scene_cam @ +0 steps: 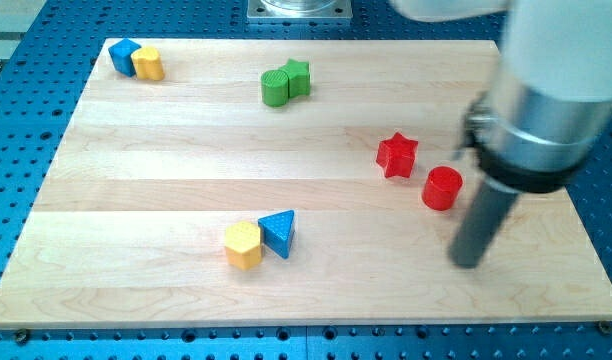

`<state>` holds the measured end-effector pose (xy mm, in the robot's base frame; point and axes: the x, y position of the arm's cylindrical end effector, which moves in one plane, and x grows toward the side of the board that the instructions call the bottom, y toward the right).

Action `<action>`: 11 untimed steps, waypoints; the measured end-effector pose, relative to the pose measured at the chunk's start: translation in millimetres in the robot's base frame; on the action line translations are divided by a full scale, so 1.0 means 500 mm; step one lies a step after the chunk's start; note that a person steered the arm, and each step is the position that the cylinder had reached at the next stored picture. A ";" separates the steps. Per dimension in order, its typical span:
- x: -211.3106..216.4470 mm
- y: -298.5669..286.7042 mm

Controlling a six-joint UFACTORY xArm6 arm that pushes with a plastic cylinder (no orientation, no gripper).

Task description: Push the blue blocks top left to the yellow hexagon

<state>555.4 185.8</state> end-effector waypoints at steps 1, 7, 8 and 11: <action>-0.123 -0.025; -0.093 -0.474; -0.091 -0.475; -0.109 -0.673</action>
<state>501.1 -150.9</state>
